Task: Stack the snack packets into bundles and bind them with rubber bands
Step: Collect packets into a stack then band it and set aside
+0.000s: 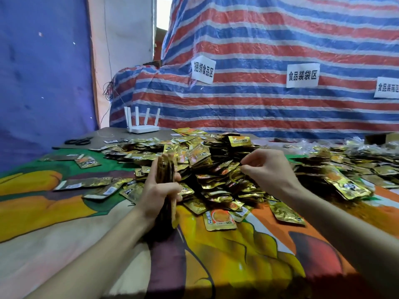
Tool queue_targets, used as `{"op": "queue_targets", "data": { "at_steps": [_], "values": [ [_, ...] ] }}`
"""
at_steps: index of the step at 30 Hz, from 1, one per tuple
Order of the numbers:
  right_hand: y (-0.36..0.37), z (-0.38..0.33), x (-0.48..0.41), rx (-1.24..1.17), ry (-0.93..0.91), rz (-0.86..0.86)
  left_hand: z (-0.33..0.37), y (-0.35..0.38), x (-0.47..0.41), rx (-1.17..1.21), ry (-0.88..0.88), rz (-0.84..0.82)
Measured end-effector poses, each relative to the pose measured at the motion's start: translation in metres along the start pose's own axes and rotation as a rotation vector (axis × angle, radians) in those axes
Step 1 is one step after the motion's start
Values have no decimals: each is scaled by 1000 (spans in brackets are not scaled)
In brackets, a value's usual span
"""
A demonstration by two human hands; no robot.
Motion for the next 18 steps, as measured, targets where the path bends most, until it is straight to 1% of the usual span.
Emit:
{"op": "queue_targets", "data": {
  "at_steps": [3,6,11,15,18],
  "values": [
    [43,-36,-6,-235,-13,-89,-9,-4,-3,130,-95,23],
    [78,-59,-7,-373,-4,-150,-14,-5,-3,208,-182,22],
    [106,-71,-5,-411,-38,-156,-11,-22,-4,127,-173,149],
    [117,-64,-5,-436,-11,-176,-18,-21,-4,106,-250,146],
    [125,-56,-5,-474,11,-220,-23,-19,-3,126,-318,133]
  ]
}}
Point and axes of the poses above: each hand's wrist, its own x-axis away from the middle knuckle, its own y-axis out of the palm, z = x × y, the point moved 9 cm from there along -x, towards the middle knuckle, and after that the axes turned 8 degrees about x, right-handed, at the moved point
